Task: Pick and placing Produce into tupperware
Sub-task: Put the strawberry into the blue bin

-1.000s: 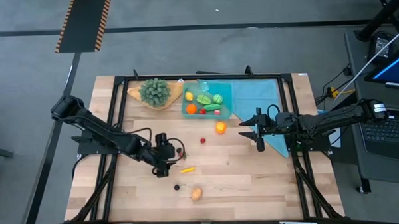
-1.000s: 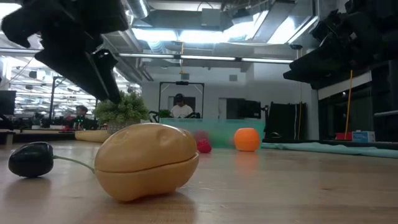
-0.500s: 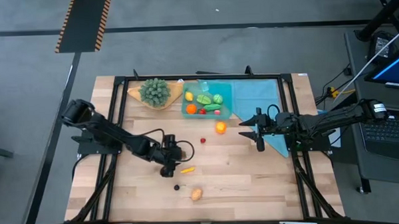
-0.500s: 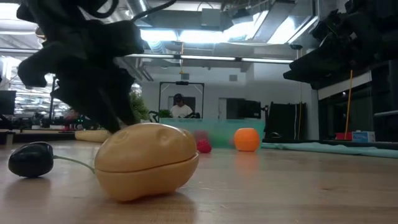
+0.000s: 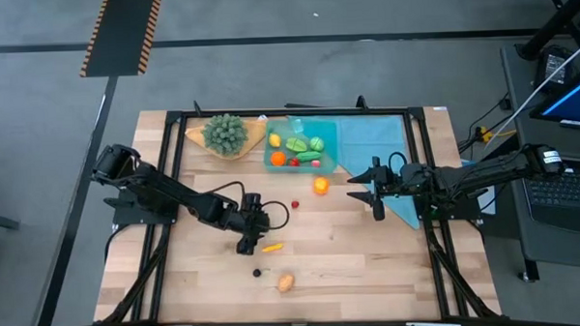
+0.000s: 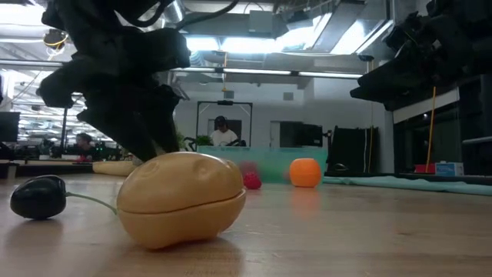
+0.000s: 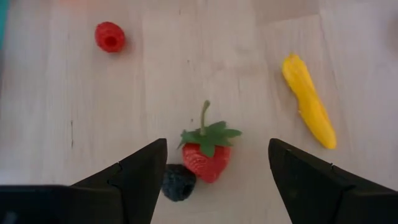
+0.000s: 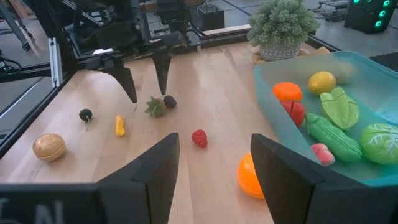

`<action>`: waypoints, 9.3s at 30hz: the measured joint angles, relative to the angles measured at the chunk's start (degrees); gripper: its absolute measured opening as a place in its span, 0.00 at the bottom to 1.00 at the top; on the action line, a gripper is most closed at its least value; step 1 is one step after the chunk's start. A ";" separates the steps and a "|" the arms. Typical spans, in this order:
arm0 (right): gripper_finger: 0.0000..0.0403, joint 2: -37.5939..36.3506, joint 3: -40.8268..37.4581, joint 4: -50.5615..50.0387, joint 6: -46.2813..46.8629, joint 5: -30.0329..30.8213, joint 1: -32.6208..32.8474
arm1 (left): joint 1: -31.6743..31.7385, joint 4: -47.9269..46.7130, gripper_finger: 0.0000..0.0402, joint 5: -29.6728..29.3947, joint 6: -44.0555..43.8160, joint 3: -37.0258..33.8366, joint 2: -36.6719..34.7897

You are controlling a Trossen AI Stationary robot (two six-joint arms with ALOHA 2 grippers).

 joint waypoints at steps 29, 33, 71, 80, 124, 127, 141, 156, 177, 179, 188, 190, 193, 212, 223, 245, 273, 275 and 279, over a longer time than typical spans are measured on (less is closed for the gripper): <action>0.50 0.04 -0.02 -0.13 0.02 0.00 0.00 | 1.42 1.92 0.68 1.31 0.04 -0.04 4.94; 0.50 0.04 -0.02 -0.13 0.00 0.00 0.00 | 1.42 1.94 0.68 1.48 0.04 -0.04 4.94; 0.50 0.04 -0.02 -0.17 0.15 0.00 0.00 | 1.46 3.79 0.47 2.12 -0.68 -0.04 5.38; 0.50 0.04 -0.02 -0.17 0.17 0.00 0.00 | 1.46 3.62 0.42 2.12 -0.50 -0.04 5.38; 0.50 0.02 -0.02 -0.24 0.17 0.00 0.00 | 1.73 -2.87 0.28 2.12 -0.48 -0.04 -1.79; 0.50 0.02 -0.02 -0.24 0.17 -0.02 0.02 | 2.90 -5.29 0.28 2.12 -0.46 -0.04 -5.67; 0.50 0.02 -0.02 -0.88 0.24 -0.02 0.02 | 10.21 -14.67 0.27 2.10 3.44 -0.04 -26.68; 0.50 0.02 -0.02 -1.25 0.37 -0.02 0.03 | 15.71 -10.93 0.27 2.11 6.54 -8.48 -42.98; 0.50 0.02 -0.02 -1.20 0.35 -0.02 0.02 | 16.48 22.71 0.26 5.96 8.55 -32.56 -58.73; 0.50 0.02 -0.02 -1.18 0.33 -0.01 0.02 | 16.48 24.07 0.26 6.70 8.57 -33.19 -58.73; 0.50 0.02 -0.02 -1.18 0.26 0.00 0.02 | 16.48 24.99 0.27 6.84 8.48 -33.86 -58.69; 0.50 0.02 -0.02 -1.18 0.25 -0.01 0.02 | 16.56 25.05 0.26 6.84 8.46 -33.86 -58.69; 0.50 0.02 -0.02 -1.17 0.24 -0.02 0.02 | 17.51 25.05 0.26 6.45 7.63 -33.86 -58.69; 0.50 0.02 -0.02 -1.17 0.22 0.00 0.02 | 29.77 25.03 0.30 6.65 7.41 -33.86 -58.66; 0.50 0.02 -0.02 -0.95 0.20 0.00 0.02 | 32.21 31.74 0.29 11.14 7.54 -33.88 -55.45; 0.50 0.02 -0.02 -1.01 0.20 0.00 0.02 | 39.01 54.02 0.29 20.39 7.37 -32.95 -34.78; 0.50 0.02 -0.02 -1.60 0.20 0.00 0.01 | 43.37 54.06 0.30 26.36 8.96 -10.72 -6.42; 0.50 0.02 -0.02 -1.60 0.20 0.00 0.02 | 43.41 53.13 0.31 27.02 8.98 -9.42 -5.84; 0.50 0.02 -0.02 -1.60 0.20 0.02 0.02 | 44.13 46.71 0.31 28.30 9.18 -6.22 -5.55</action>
